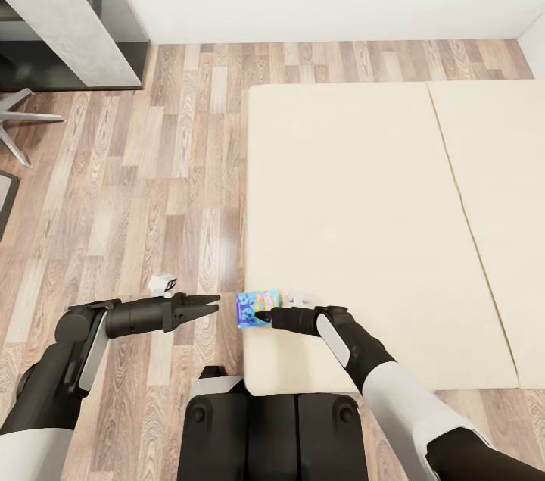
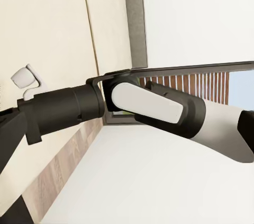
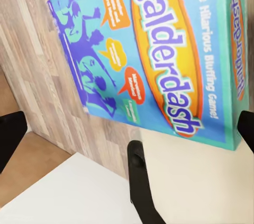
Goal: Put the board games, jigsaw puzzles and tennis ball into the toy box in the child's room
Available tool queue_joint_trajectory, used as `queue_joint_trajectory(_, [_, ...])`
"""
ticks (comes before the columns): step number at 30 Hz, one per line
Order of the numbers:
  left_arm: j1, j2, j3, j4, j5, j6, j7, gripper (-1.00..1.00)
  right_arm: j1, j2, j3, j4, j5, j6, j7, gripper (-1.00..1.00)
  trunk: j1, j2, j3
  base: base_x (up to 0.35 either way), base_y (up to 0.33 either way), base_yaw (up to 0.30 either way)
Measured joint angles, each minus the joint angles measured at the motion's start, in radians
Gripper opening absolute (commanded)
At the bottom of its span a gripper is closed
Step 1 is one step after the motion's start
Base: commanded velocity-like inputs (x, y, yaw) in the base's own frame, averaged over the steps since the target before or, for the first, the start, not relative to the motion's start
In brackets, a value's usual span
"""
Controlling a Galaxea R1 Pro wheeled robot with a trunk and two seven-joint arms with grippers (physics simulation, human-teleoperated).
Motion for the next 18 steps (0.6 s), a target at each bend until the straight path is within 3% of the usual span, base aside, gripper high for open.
queue_joint_trajectory(18, [0.000,0.000,0.000,0.000,0.000,0.000,0.000,1.00,0.000,0.000,0.000,0.000,0.000,0.000,0.000,1.00,0.000,0.000,0.000,0.000,0.006,0.000])
